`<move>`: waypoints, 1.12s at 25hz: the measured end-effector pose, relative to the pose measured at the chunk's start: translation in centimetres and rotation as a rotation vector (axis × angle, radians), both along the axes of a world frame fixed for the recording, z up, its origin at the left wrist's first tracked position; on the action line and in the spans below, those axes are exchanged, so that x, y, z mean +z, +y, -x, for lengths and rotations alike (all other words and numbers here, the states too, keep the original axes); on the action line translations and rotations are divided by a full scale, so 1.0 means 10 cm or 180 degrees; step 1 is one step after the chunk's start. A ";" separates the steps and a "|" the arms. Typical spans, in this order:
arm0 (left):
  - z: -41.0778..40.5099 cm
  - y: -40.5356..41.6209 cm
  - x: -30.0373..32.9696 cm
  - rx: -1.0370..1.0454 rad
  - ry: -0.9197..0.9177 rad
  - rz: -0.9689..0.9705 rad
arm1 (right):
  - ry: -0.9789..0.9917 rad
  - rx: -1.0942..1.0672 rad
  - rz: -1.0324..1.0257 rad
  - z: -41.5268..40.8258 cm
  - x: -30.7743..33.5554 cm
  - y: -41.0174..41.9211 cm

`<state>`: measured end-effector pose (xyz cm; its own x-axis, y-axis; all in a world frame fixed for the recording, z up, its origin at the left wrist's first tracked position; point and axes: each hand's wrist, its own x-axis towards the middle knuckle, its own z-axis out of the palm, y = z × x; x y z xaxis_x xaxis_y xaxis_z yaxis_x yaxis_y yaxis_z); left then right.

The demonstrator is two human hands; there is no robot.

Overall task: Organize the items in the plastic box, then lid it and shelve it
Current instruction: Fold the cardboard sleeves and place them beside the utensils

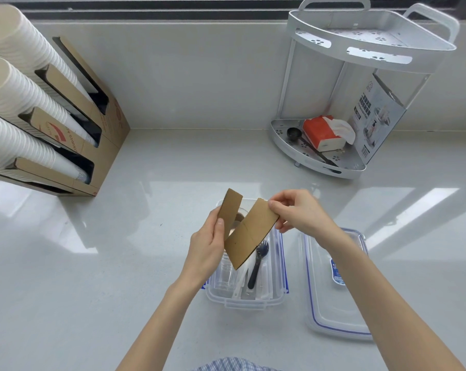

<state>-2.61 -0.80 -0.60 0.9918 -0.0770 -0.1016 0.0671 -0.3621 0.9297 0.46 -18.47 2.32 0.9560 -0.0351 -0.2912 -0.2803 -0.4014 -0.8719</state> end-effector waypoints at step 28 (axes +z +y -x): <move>0.09 -0.15 0.00 -0.0939 0.1145 0.0899 | 0.0116 -0.0152 -0.0271 0.13 -0.15 0.29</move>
<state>-3.55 -2.33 -0.62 0.8304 -0.4203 -0.3657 0.3322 -0.1532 0.9307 -0.80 -15.62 0.79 0.9426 -0.0540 -0.3296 -0.3295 -0.3117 -0.8912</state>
